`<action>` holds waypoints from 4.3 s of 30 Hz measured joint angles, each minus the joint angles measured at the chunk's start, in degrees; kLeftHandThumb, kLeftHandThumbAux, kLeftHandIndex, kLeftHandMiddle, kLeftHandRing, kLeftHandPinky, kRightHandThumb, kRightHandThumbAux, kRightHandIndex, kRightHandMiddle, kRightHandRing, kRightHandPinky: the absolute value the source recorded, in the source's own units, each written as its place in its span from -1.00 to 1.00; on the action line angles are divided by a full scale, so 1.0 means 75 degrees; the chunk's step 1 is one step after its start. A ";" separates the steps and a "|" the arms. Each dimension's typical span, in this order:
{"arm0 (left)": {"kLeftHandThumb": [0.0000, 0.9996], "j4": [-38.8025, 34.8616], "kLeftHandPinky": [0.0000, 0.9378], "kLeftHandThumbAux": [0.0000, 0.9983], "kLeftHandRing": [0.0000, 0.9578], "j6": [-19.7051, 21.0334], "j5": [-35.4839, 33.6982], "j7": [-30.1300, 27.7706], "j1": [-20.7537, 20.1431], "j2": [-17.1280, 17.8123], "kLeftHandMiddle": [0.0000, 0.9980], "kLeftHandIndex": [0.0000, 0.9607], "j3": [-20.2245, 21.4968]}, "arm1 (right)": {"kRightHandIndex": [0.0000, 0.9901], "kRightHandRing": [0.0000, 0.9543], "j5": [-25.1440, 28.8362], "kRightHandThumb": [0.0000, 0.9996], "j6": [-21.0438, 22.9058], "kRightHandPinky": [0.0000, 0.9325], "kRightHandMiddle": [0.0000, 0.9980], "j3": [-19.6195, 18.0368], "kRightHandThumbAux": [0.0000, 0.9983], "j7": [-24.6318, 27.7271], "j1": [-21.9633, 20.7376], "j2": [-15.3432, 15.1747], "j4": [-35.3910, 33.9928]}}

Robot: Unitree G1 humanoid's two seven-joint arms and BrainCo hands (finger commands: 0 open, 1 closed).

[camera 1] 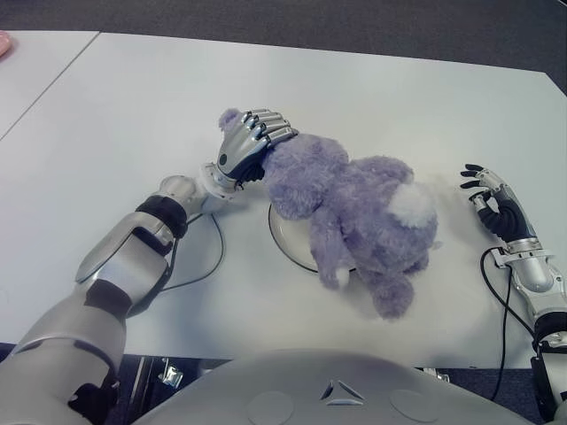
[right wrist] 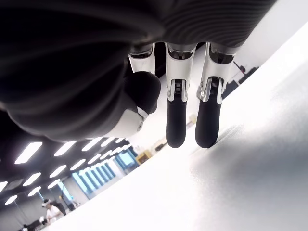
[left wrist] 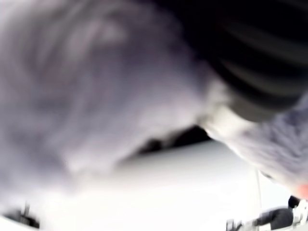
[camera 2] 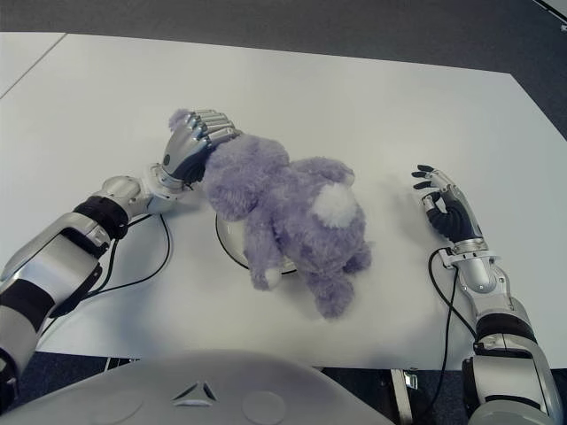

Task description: Put the doll into the plate.

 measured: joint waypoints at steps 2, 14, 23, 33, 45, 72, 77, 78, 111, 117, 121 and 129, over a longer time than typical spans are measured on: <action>-0.77 0.0072 -0.07 0.06 -0.03 0.0031 0.0125 0.0458 -0.0068 -0.0010 -0.06 -0.27 -0.0093 | -0.61 -0.37 -0.0005 1.00 0.0000 -0.11 -0.74 0.0000 0.49 -0.0001 0.0000 0.0000 0.0013; -0.85 0.0227 -0.09 0.11 -0.09 0.0081 0.0374 0.1097 -0.0198 -0.0135 -0.14 -0.30 -0.0158 | -0.61 -0.39 0.0001 1.00 -0.0003 -0.11 -0.75 -0.0001 0.49 -0.0003 0.0000 0.0000 0.0026; -0.75 0.0439 -0.25 0.16 -0.17 -0.0032 0.0406 0.1124 -0.0335 -0.0161 -0.17 -0.35 -0.0370 | -0.61 -0.37 0.0000 1.00 -0.0003 -0.11 -0.76 -0.0001 0.48 -0.0004 0.0000 0.0000 0.0026; -0.64 0.0827 -0.44 0.08 -0.32 -0.0213 0.0340 0.0768 -0.0554 -0.0187 -0.27 -0.47 -0.0685 | -0.62 -0.37 -0.0004 1.00 -0.0003 -0.11 -0.75 0.0000 0.48 -0.0024 -0.0001 0.0000 0.0026; -0.60 0.0922 -0.49 0.00 -0.42 -0.0138 0.0159 -0.0171 -0.0569 -0.0184 -0.36 -0.57 -0.0699 | -0.61 -0.37 -0.0002 1.00 -0.0003 -0.11 -0.76 0.0000 0.48 -0.0021 -0.0001 0.0000 0.0026; -0.48 0.0857 -0.79 -0.12 -0.66 0.0240 -0.0817 -0.4362 -0.0635 -0.0041 -0.65 -0.74 -0.0561 | -0.61 -0.32 -0.0010 1.00 0.0000 -0.11 -0.75 0.0010 0.48 -0.0029 0.0000 0.0000 0.0014; -0.50 0.0755 -0.90 -0.13 -0.76 0.0298 -0.1032 -0.5117 -0.0726 0.0074 -0.72 -0.80 -0.0465 | -0.61 -0.33 -0.0015 1.00 0.0022 -0.11 -0.75 0.0014 0.48 -0.0035 0.0005 0.0000 -0.0025; -0.50 0.0737 -0.91 -0.13 -0.76 0.0310 -0.1050 -0.5247 -0.0739 0.0105 -0.73 -0.80 -0.0432 | -0.61 -0.33 -0.0016 1.00 0.0025 -0.11 -0.75 0.0014 0.48 -0.0037 0.0008 0.0000 -0.0033; -0.61 -0.0381 -1.00 -0.33 -1.00 -0.0345 -0.1929 -0.7292 -0.0659 0.1709 -1.00 -1.00 0.0544 | -0.61 -0.32 -0.0037 1.00 0.0043 -0.11 -0.75 0.0013 0.48 -0.0173 0.0081 -0.0001 -0.0113; -0.61 -0.0428 -1.00 -0.33 -1.00 -0.0344 -0.1929 -0.7300 -0.0567 0.1709 -1.00 -1.00 0.0568 | -0.61 -0.32 -0.0037 1.00 0.0043 -0.11 -0.75 0.0013 0.48 -0.0188 0.0081 -0.0001 -0.0113; -0.61 -0.0432 -1.00 -0.33 -1.00 -0.0344 -0.1929 -0.7311 -0.0544 0.1709 -1.00 -1.00 0.0581 | -0.61 -0.32 -0.0037 1.00 0.0043 -0.11 -0.75 0.0013 0.48 -0.0211 0.0081 -0.0001 -0.0112; -0.67 -0.0566 -1.00 -0.37 -1.00 -0.0256 -0.1827 -0.6697 -0.0452 0.2029 -1.00 -1.00 0.0711 | -0.62 -0.32 -0.0095 1.00 0.0043 -0.11 -0.75 0.0021 0.48 -0.0246 0.0034 0.0011 -0.0110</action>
